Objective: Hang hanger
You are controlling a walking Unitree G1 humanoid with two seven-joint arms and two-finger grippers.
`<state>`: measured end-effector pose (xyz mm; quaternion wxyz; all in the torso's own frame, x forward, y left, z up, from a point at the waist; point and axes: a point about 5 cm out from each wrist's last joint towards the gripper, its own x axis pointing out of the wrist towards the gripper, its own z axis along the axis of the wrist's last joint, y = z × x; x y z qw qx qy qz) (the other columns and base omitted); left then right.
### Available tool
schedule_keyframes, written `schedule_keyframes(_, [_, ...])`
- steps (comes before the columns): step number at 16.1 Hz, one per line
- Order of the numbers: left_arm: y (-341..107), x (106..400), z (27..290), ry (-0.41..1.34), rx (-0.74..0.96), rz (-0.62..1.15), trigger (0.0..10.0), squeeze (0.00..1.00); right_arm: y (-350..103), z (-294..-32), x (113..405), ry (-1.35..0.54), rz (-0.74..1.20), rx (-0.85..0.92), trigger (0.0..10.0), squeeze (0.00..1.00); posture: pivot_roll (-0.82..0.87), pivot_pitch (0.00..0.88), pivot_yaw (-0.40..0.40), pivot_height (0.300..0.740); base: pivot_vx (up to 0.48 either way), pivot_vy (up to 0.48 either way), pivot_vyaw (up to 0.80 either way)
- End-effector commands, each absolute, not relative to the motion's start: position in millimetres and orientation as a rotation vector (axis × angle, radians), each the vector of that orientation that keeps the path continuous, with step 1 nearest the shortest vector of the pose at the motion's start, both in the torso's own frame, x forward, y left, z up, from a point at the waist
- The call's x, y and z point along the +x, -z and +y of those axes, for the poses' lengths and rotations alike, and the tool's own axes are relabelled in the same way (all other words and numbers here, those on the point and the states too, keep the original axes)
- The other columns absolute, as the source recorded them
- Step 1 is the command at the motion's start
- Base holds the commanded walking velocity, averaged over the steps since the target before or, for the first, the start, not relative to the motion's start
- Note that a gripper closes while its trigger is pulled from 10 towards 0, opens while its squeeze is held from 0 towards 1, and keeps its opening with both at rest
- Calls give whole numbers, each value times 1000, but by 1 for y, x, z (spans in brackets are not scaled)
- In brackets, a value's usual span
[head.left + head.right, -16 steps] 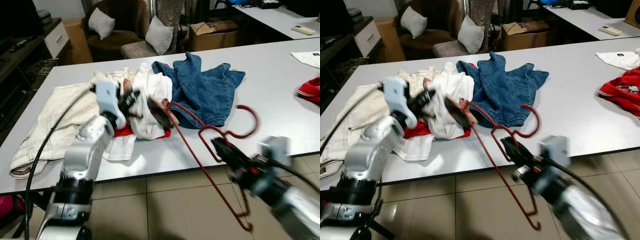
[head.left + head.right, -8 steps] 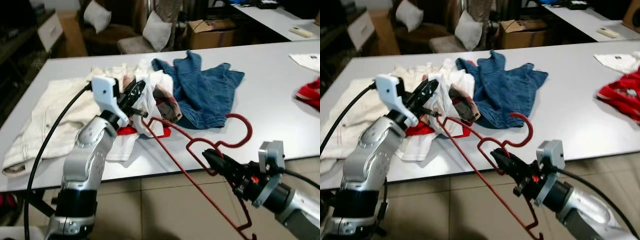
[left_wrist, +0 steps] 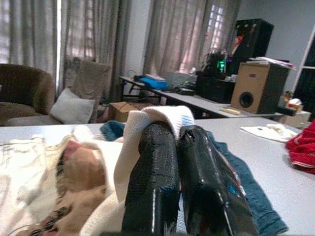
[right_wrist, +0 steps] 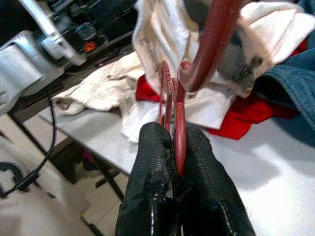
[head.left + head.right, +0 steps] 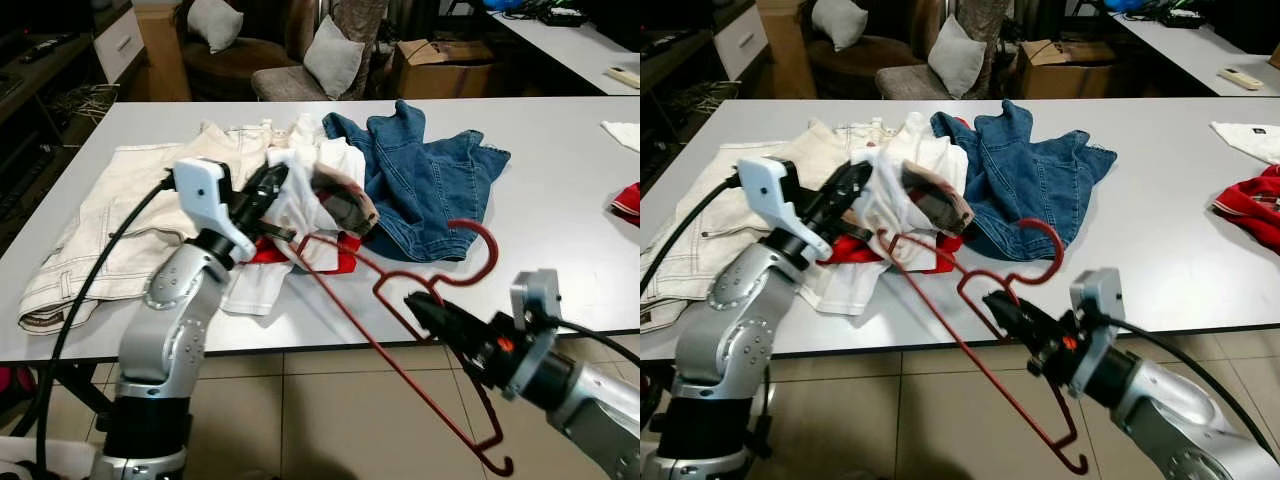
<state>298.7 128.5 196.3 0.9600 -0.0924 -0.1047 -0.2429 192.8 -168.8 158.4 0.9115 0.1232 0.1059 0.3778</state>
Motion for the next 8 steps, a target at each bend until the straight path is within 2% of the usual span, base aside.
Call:
schedule_keyframes(1, [-198,297,128,492,-182,-211,0,0,-157,-170,195,-751,232,245,10000,0,-164,0,22,740,0,0,0])
schedule_keyframes(5, [-193,305,145,328,-172,-204,0,0,-165,-181,187,-771,211,227,10000,0,-172,0,28,740,0,0,0])
schedule_keyframes(8, [-197,306,135,400,-206,-218,0,0,-158,-182,189,-763,265,213,10000,0,-186,0,40,740,0,0,0])
